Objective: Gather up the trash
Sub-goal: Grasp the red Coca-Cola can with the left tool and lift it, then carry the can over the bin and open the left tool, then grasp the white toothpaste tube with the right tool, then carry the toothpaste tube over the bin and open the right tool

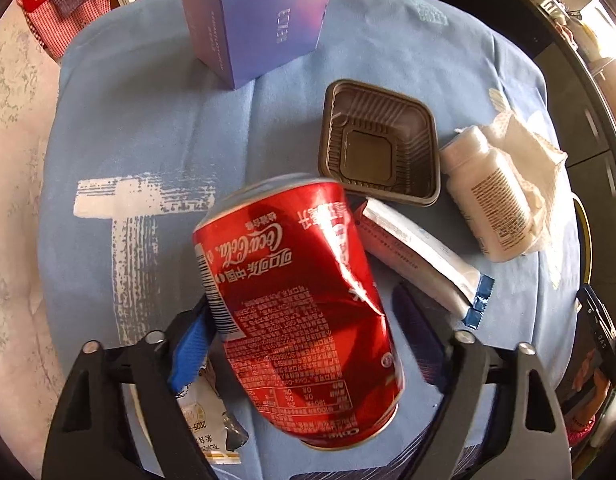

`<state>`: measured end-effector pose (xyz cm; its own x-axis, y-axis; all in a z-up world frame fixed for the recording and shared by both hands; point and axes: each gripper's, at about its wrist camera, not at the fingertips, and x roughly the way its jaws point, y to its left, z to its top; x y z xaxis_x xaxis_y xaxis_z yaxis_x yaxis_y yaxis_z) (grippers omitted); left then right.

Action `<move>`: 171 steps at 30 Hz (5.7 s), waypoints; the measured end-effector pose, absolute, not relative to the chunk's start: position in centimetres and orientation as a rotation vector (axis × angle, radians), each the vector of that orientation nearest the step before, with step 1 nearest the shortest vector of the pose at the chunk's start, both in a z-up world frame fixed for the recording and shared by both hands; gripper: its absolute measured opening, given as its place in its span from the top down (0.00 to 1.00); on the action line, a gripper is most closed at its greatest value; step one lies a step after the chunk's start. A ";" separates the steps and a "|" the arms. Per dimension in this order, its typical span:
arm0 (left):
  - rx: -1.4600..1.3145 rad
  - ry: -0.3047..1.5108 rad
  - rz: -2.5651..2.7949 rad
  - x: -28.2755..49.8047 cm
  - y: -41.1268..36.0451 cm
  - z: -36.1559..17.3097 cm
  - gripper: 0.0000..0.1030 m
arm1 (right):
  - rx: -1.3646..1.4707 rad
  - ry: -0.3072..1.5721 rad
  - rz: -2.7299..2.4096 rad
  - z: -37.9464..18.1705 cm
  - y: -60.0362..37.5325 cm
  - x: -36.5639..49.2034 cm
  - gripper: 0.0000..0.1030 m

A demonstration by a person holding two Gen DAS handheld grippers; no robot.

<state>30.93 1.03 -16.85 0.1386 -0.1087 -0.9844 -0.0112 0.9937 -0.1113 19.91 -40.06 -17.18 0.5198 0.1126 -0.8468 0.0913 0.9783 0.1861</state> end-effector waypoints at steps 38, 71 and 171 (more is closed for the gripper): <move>0.222 1.135 -0.736 22.4 -24.2 -7.1 0.25 | 0.348 0.839 -0.217 -14.0 -46.9 10.9 0.45; 0.315 1.048 -0.787 25.1 -37.2 -11.8 0.12 | 0.419 0.878 -0.285 -16.8 -50.0 10.4 0.40; 0.069 0.870 -0.288 15.6 -2.3 -13.6 0.06 | 0.319 0.941 -0.215 -17.0 -43.8 21.1 0.62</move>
